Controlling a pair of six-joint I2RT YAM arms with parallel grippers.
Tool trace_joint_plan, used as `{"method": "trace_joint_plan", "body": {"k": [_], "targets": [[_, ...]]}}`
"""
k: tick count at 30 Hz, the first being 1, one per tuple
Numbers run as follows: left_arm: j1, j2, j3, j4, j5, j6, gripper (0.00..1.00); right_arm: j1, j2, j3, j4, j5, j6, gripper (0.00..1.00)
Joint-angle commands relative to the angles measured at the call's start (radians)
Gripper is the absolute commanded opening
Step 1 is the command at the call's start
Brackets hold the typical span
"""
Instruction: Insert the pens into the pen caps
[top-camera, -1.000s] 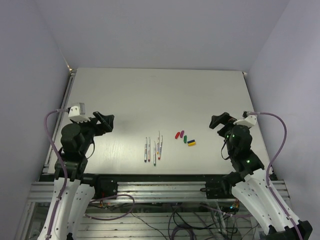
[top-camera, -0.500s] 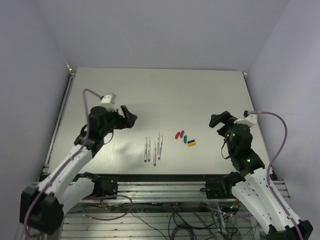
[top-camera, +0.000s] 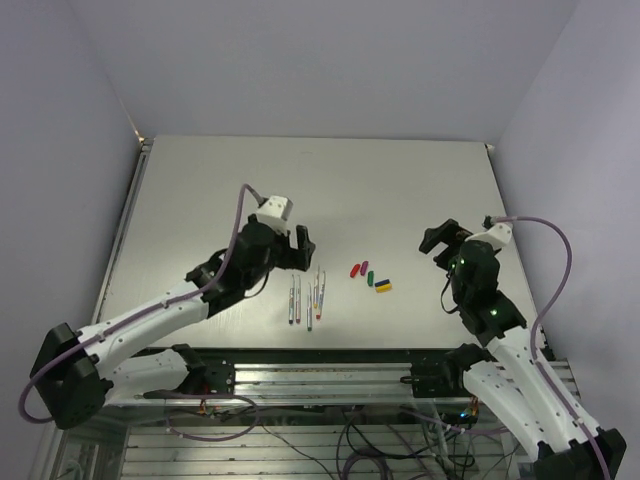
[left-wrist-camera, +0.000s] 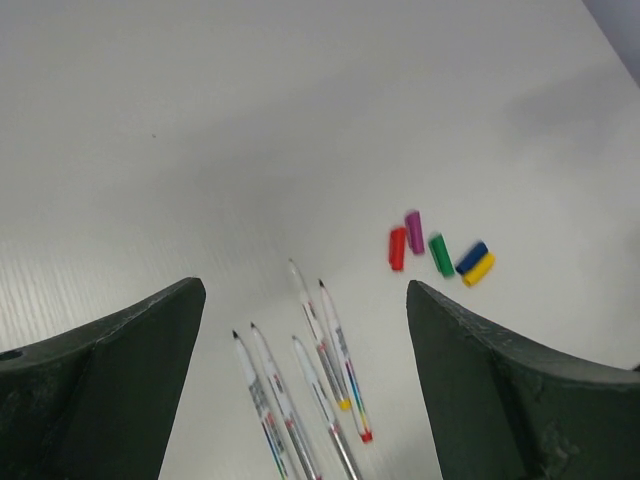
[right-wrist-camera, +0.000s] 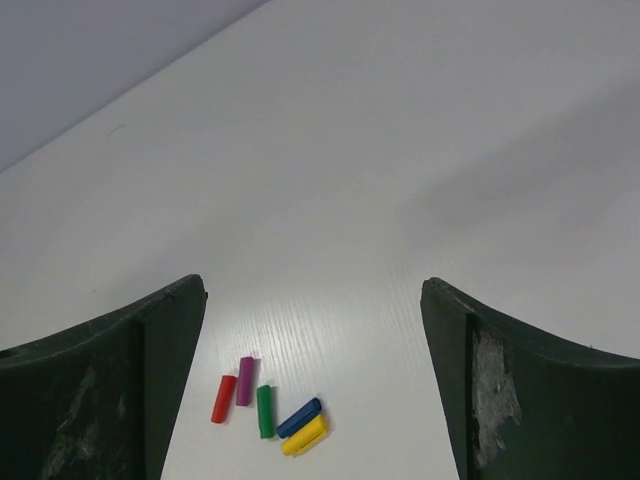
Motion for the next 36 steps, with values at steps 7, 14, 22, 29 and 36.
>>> {"method": "trace_joint_plan", "body": {"k": [7, 14, 22, 29, 36], "targets": [[-0.109, -0.262, -0.191, -0.081, -0.175, -0.161, 0.93, -0.003, 0.158, 0.042, -0.127, -0.134, 0.051, 0.33], [-0.108, -0.285, -0.182, -0.226, -0.253, -0.221, 0.93, 0.076, 0.269, -0.057, -0.014, -0.328, 0.132, 0.05], [-0.107, -0.255, -0.141, -0.306, -0.304, -0.215, 0.93, 0.377, 0.49, 0.037, -0.055, -0.09, 0.228, 0.27], [-0.107, -0.302, -0.171, -0.329, -0.312, -0.221, 0.78, 0.385, 0.555, 0.05, -0.029, -0.067, 0.261, 0.4], [-0.107, -0.313, -0.18, -0.335, -0.313, -0.21, 0.79, 0.384, 0.596, 0.076, -0.062, 0.009, 0.297, 0.45]]}}
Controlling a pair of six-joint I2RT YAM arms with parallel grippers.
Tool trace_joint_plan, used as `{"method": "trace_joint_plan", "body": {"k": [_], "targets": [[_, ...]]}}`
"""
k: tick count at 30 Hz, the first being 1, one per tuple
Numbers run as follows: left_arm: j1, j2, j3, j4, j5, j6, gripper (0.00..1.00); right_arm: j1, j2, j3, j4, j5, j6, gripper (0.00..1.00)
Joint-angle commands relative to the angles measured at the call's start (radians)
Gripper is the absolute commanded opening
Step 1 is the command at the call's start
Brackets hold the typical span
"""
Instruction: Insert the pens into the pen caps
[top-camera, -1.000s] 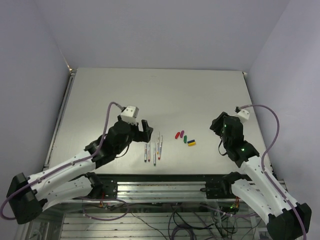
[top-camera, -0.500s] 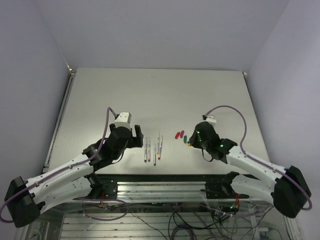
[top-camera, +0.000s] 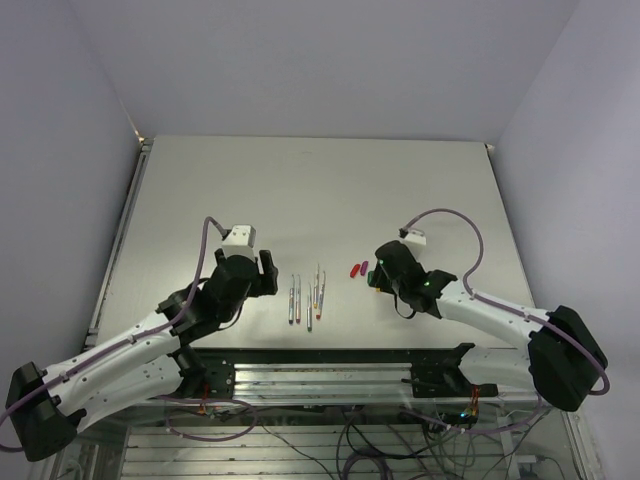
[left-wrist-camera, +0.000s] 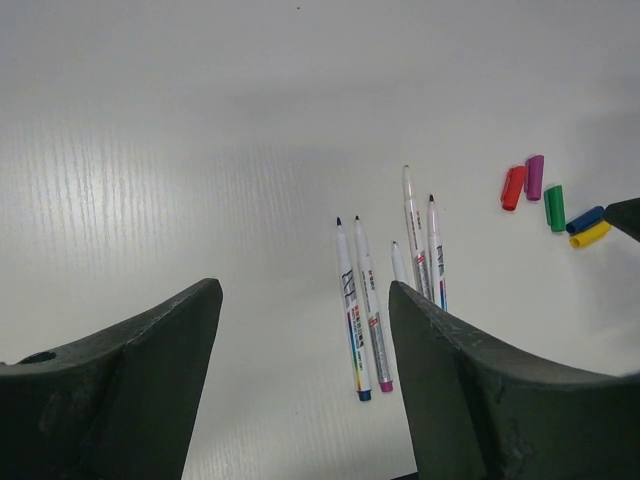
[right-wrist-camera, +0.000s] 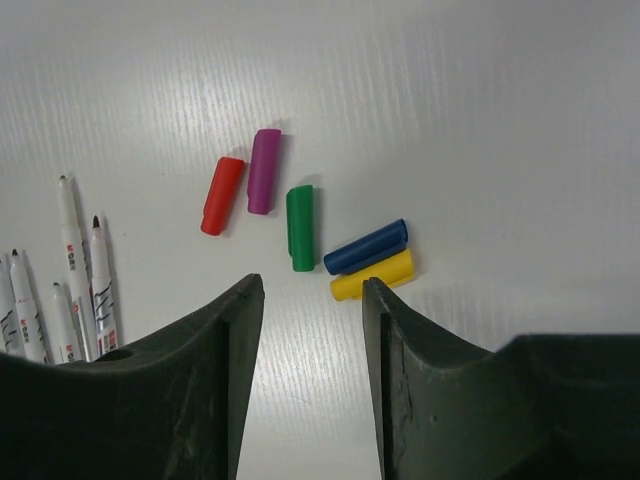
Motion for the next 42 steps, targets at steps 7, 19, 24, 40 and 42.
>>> {"method": "trace_joint_plan", "body": {"k": [7, 19, 24, 40, 42], "targets": [[0.002, 0.022, 0.001, 0.01, -0.013, 0.016, 0.88, -0.034, 0.025, 0.052, -0.072, 0.148, 0.094, 0.5], [0.001, 0.026, -0.009, 0.025, -0.001, 0.018, 0.91, -0.118, 0.06, 0.01, 0.008, 0.069, 0.09, 0.51], [0.001, 0.019, -0.011, 0.014, -0.007, 0.018, 0.91, -0.121, 0.102, 0.003, 0.046, 0.041, 0.084, 0.52], [0.002, 0.015, -0.016, 0.02, -0.003, 0.015, 0.9, -0.13, 0.184, -0.018, 0.113, 0.026, 0.065, 0.51], [0.002, 0.013, -0.016, 0.019, -0.003, 0.016, 0.9, -0.13, 0.191, -0.024, 0.12, 0.024, 0.067, 0.51]]}}
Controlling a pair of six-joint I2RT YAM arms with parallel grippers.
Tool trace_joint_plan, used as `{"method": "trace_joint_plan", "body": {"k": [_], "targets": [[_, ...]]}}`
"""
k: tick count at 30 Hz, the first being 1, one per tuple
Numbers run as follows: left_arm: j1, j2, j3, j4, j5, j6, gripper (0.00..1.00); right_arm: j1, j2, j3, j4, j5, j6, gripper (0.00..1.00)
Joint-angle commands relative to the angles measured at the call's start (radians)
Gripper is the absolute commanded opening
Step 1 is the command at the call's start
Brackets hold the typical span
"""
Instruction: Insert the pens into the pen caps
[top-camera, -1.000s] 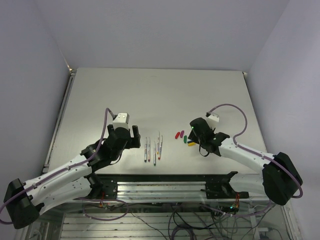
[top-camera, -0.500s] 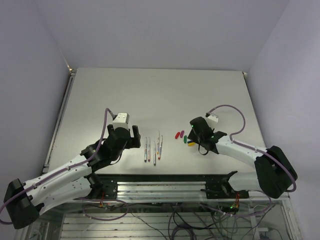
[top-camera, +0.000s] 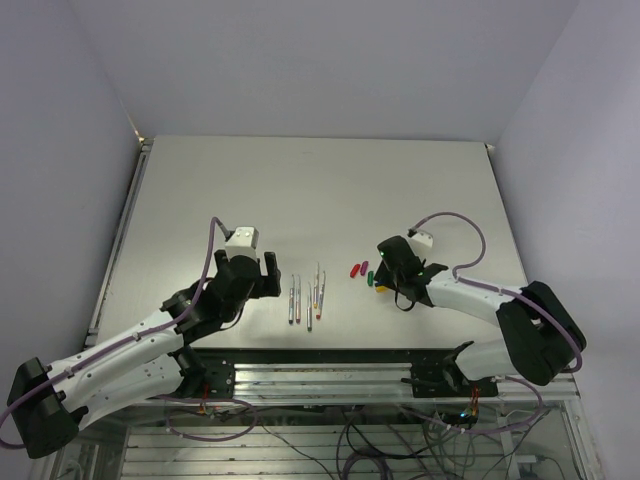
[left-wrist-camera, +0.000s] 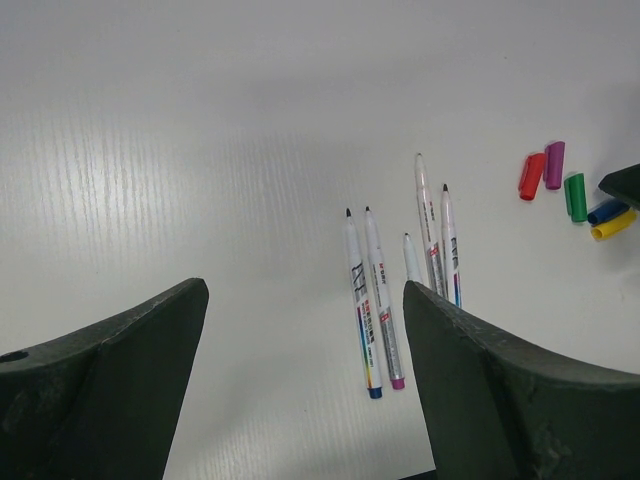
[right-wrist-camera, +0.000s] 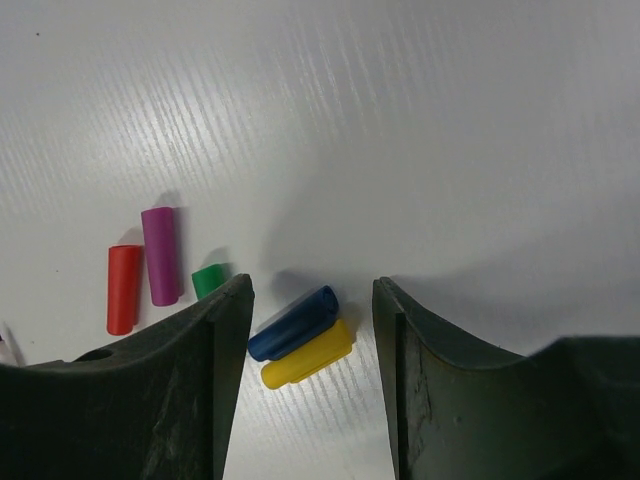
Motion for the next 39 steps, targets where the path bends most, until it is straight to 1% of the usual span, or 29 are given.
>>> {"method": "trace_joint_plan", "body": {"k": [1, 12, 17, 29, 35, 39], "targets": [[0.001, -0.015, -0.004, 0.013, -0.003, 0.011, 0.9, -0.005, 0.018, -0.02, 0.037, 0.003, 0.0, 0.51], [0.001, -0.03, -0.009, 0.008, -0.006, 0.002, 0.9, -0.005, 0.037, -0.04, 0.063, -0.046, 0.009, 0.51], [0.002, -0.036, -0.008, 0.01, -0.011, 0.0, 0.9, 0.008, 0.029, -0.062, 0.063, -0.098, 0.04, 0.51], [0.002, -0.018, -0.009, 0.02, -0.008, -0.003, 0.89, 0.077, 0.03, -0.083, 0.001, -0.08, 0.114, 0.5], [0.001, -0.016, -0.012, 0.025, -0.015, -0.003, 0.89, 0.086, 0.038, -0.086, 0.018, -0.102, 0.101, 0.5], [0.001, -0.002, -0.009, 0.026, -0.016, -0.008, 0.89, 0.106, 0.063, -0.072, 0.035, -0.129, 0.061, 0.5]]}}
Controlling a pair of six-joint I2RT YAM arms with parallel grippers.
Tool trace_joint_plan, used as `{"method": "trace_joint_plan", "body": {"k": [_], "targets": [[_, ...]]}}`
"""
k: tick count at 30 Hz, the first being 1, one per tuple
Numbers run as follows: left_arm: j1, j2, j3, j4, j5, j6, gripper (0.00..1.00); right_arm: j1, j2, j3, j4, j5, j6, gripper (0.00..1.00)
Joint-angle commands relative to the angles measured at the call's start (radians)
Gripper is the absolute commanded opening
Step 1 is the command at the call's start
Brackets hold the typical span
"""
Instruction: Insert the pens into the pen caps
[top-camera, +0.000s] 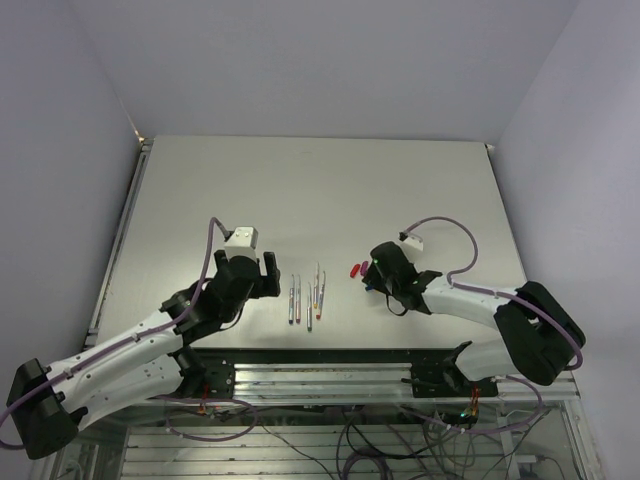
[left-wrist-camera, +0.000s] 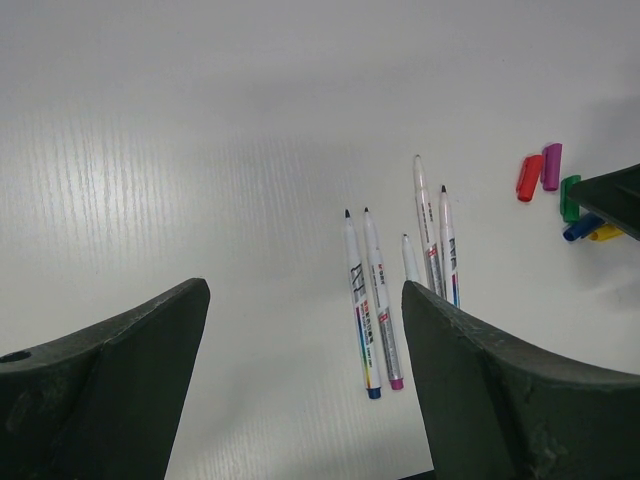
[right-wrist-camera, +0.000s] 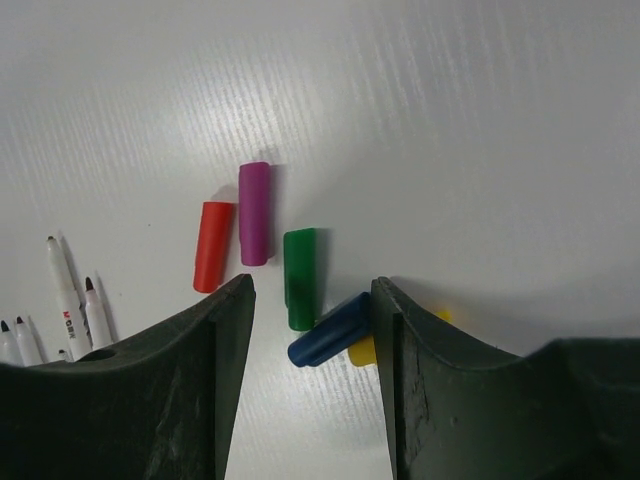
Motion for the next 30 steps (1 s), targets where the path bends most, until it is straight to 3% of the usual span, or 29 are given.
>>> {"method": "trace_joint_plan", "body": {"k": [1, 11, 30], "targets": [[0.002, 0.012, -0.006, 0.026, -0.016, -0.008, 0.89, 0.032, 0.06, -0.024, -0.08, -0.087, -0.041, 0.5], [0.002, 0.029, -0.002, 0.03, -0.016, -0.017, 0.89, 0.095, 0.183, 0.054, -0.046, -0.157, -0.131, 0.5], [0.002, 0.002, -0.006, 0.014, 0.005, -0.019, 0.89, 0.129, 0.136, 0.145, -0.208, 0.044, -0.164, 0.5]]}}
